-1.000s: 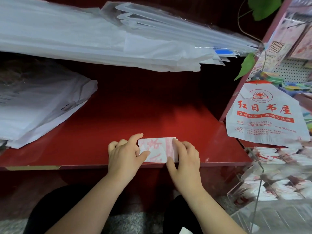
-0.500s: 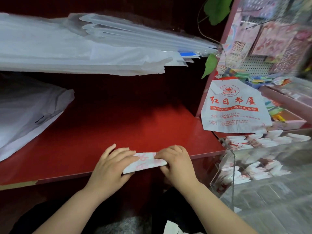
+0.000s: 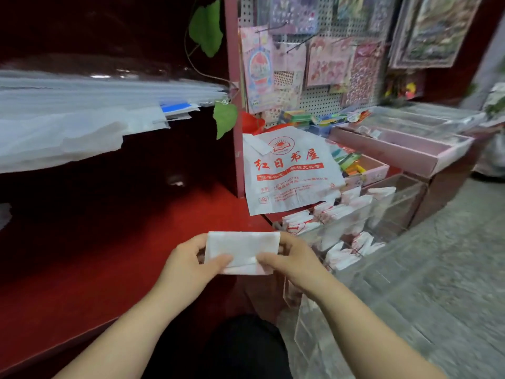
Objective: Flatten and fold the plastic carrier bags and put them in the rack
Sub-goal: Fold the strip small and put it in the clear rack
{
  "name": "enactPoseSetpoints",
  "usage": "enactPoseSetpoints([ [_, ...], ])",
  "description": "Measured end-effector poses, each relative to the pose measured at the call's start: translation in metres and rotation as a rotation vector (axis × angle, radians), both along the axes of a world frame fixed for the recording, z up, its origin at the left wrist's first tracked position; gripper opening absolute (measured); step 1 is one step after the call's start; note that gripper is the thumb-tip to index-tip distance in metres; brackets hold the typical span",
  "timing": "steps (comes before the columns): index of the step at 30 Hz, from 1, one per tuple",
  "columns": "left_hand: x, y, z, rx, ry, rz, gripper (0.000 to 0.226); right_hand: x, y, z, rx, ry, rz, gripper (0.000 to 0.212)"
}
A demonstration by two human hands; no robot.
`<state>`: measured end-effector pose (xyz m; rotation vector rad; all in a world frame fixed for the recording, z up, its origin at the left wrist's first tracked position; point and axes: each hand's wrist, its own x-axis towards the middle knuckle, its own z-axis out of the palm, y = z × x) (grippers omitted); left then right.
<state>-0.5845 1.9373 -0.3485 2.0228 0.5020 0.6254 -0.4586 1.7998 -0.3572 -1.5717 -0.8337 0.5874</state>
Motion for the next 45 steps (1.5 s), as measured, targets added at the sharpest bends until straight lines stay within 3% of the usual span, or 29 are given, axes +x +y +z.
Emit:
enactPoseSetpoints([
  [6,0.086,-0.027,0.019,-0.047,0.031,-0.064,0.021,0.061,-0.037,0.003,0.083,0.112,-0.162,0.020],
  [13,0.196,-0.056,0.043,-0.011,0.059,-0.146,0.014,0.160,-0.076,0.002,0.078,-0.020,-0.343,0.017],
  [16,0.238,-0.062,0.049,0.055,0.034,-0.123,0.019,0.199,-0.089,0.006,0.104,-0.184,-0.514,0.017],
  [17,0.251,-0.063,0.051,0.073,0.027,-0.108,0.017,0.216,-0.093,0.003,0.067,-0.306,-0.613,0.017],
  [19,0.277,-0.067,0.054,0.109,0.028,-0.080,0.005,0.253,-0.101,-0.006,-0.173,-0.567,-0.719,0.041],
  [21,0.302,-0.072,0.053,0.152,0.017,-0.069,0.010,0.280,-0.107,-0.019,-0.410,-0.654,-0.705,0.039],
  [23,0.322,-0.080,0.052,0.184,0.010,-0.072,0.012,0.294,-0.110,-0.028,-0.457,-0.640,-0.661,0.044],
  [30,0.359,-0.103,0.025,0.435,0.102,-0.116,0.025,0.303,-0.112,-0.048,-0.218,-0.476,-0.685,0.029],
  [39,0.367,-0.121,0.012,0.631,0.197,-0.255,0.026,0.299,-0.110,-0.059,-0.049,-0.419,-0.728,0.037],
  [41,0.369,-0.122,0.013,0.601,0.200,-0.288,0.023,0.299,-0.110,-0.058,-0.037,-0.422,-0.738,0.040],
  [45,0.371,-0.123,0.020,0.299,0.136,-0.327,0.019,0.297,-0.111,-0.059,-0.025,-0.408,-0.713,0.039],
])
